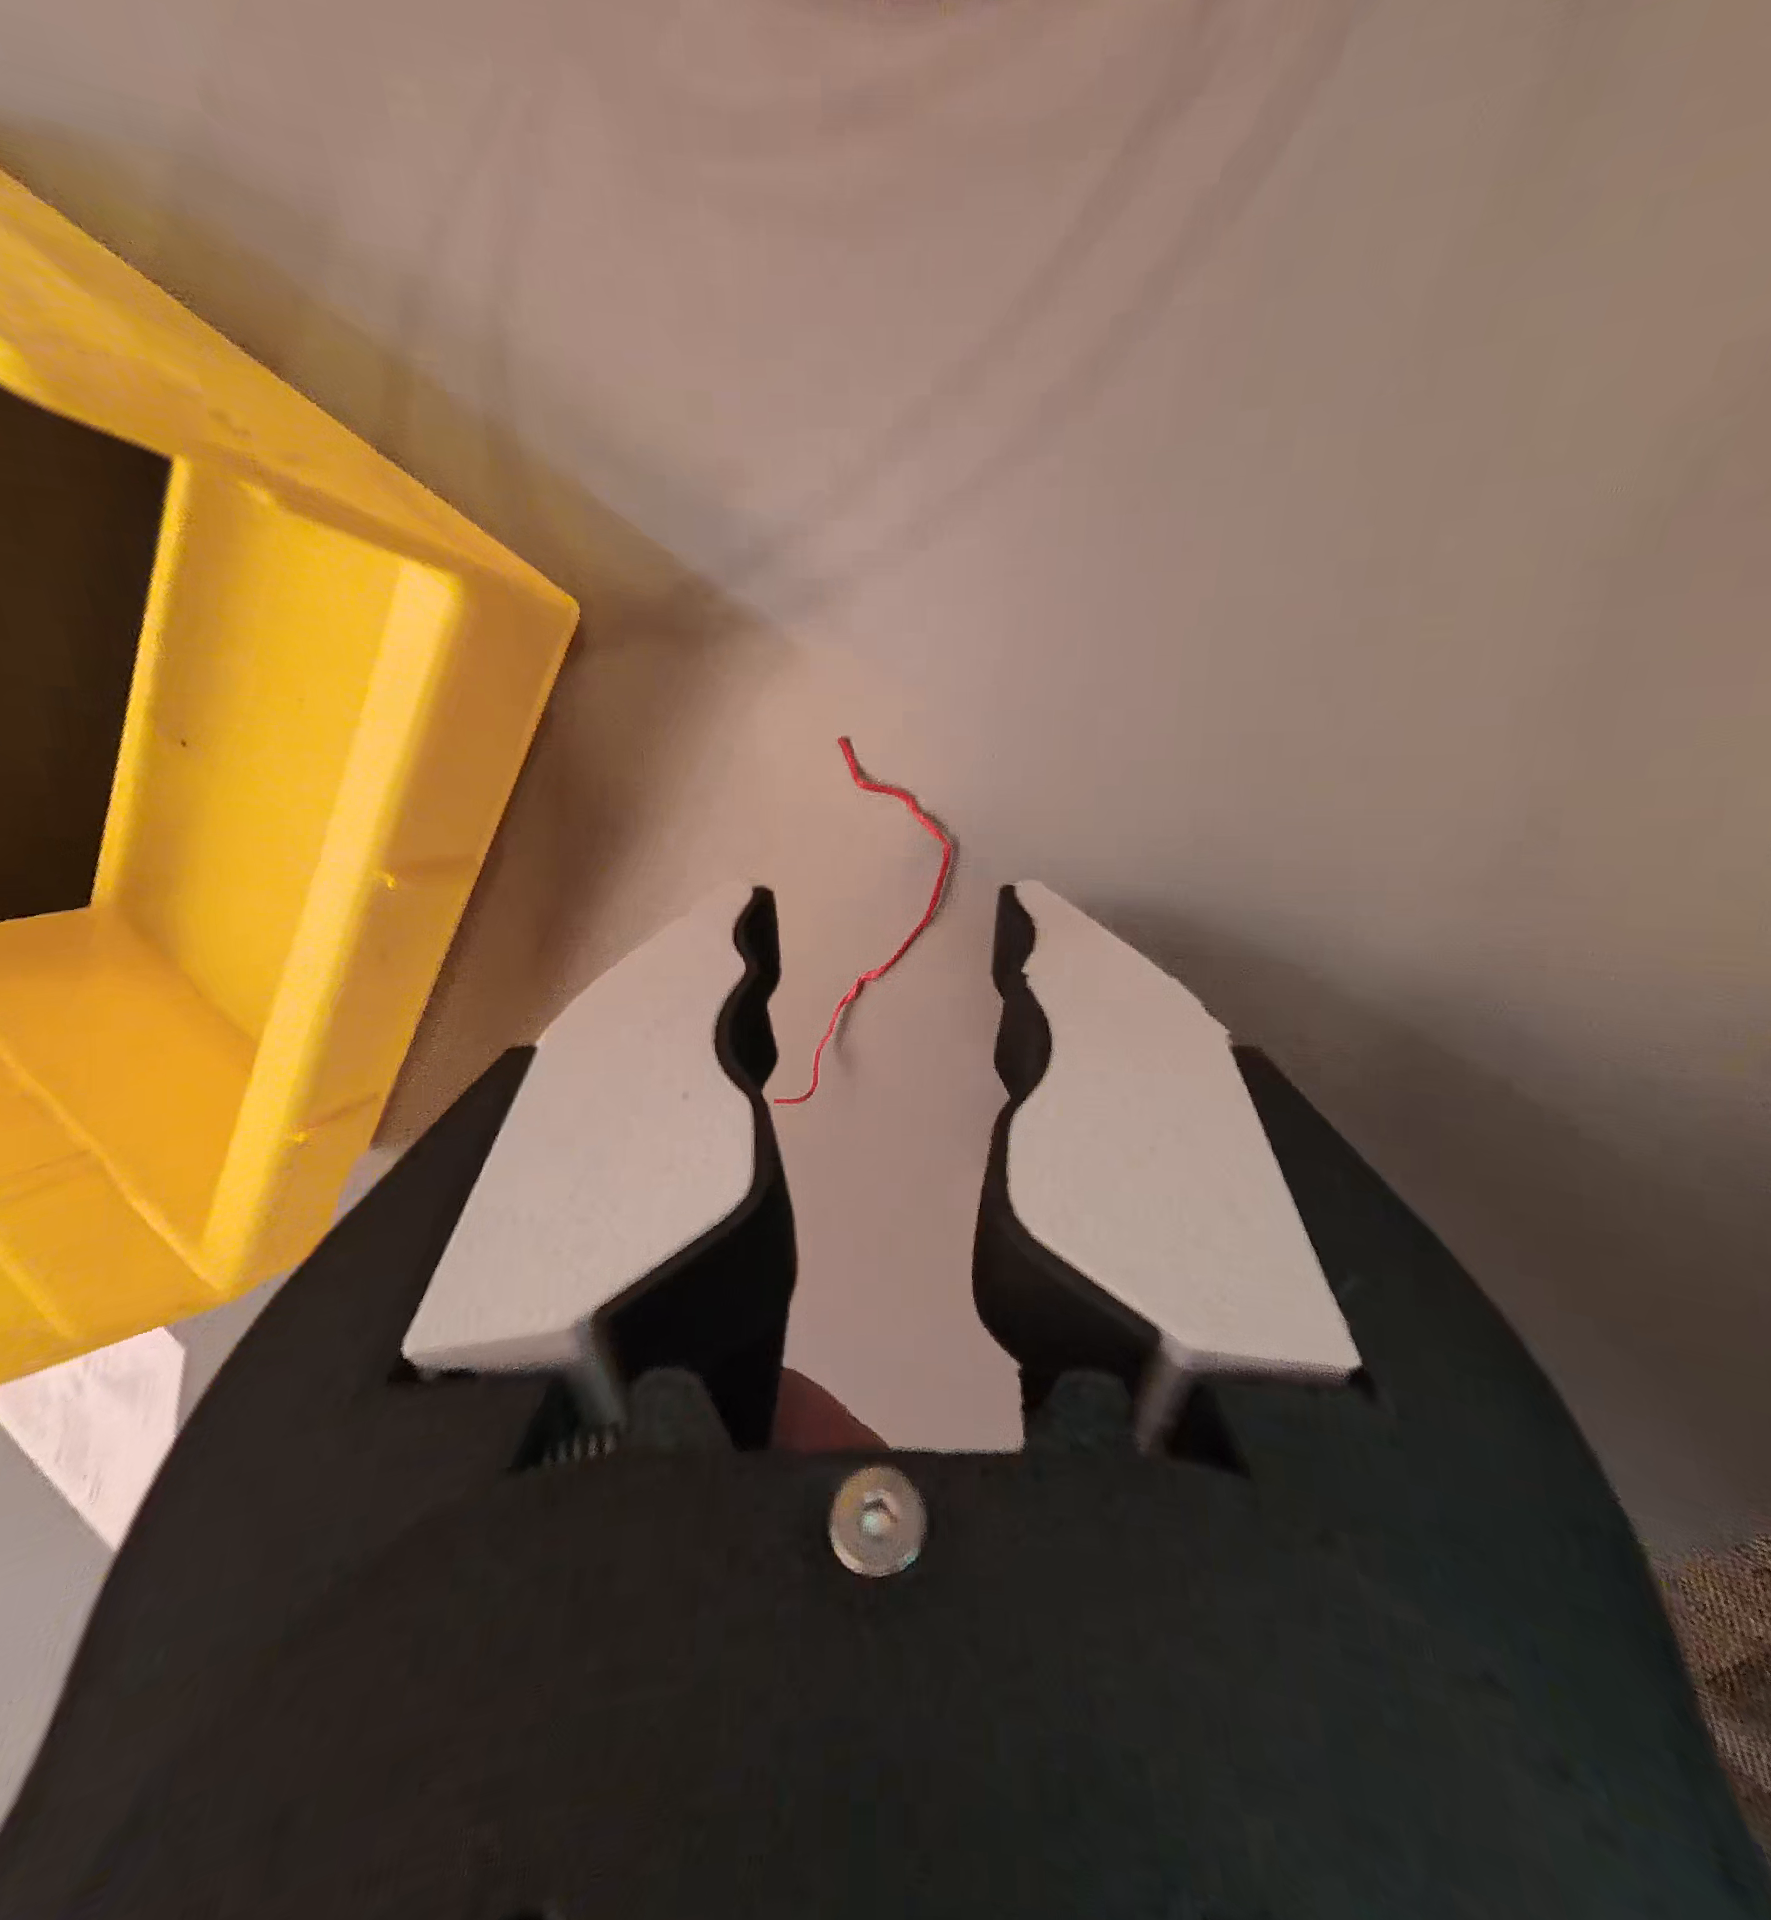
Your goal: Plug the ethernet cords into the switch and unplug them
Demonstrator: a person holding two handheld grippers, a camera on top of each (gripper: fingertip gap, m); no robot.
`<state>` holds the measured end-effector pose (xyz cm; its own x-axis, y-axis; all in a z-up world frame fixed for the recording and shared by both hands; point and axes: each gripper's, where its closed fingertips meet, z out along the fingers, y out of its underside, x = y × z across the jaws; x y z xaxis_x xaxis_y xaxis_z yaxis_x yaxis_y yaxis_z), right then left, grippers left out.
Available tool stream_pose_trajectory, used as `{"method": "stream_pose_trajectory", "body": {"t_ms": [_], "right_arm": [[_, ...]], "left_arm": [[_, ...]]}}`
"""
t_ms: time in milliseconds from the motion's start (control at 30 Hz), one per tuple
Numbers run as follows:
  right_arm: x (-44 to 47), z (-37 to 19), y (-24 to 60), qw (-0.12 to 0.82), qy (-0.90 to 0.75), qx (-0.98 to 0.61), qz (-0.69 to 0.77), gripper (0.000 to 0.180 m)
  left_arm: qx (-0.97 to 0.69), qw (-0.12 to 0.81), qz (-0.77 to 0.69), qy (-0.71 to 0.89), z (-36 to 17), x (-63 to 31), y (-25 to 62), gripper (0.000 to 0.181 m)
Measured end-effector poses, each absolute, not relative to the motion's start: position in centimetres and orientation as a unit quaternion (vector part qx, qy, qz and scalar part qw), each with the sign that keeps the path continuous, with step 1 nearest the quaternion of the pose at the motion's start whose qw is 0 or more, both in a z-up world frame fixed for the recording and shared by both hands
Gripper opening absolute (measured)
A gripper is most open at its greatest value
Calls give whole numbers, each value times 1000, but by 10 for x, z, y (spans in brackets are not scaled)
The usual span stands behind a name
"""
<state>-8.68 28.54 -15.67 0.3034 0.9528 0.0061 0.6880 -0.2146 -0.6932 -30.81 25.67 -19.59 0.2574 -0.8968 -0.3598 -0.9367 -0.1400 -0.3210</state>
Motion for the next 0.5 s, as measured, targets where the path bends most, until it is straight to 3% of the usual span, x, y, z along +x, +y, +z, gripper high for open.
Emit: {"method": "stream_pose_trajectory", "body": {"t_ms": [200,333,500], "right_arm": [[-93,-164,294,312,-539,-755,203,0],[-95,-164,299,321,-536,-755,198,1],[-94,-161,304,331,-532,-756,192,4]], "left_arm": [[-752,202,65,624,-217,-330,262,26],[-759,205,26,618,-221,-325,265,10],[-783,207,-66,583,-224,-320,265,5]]}}
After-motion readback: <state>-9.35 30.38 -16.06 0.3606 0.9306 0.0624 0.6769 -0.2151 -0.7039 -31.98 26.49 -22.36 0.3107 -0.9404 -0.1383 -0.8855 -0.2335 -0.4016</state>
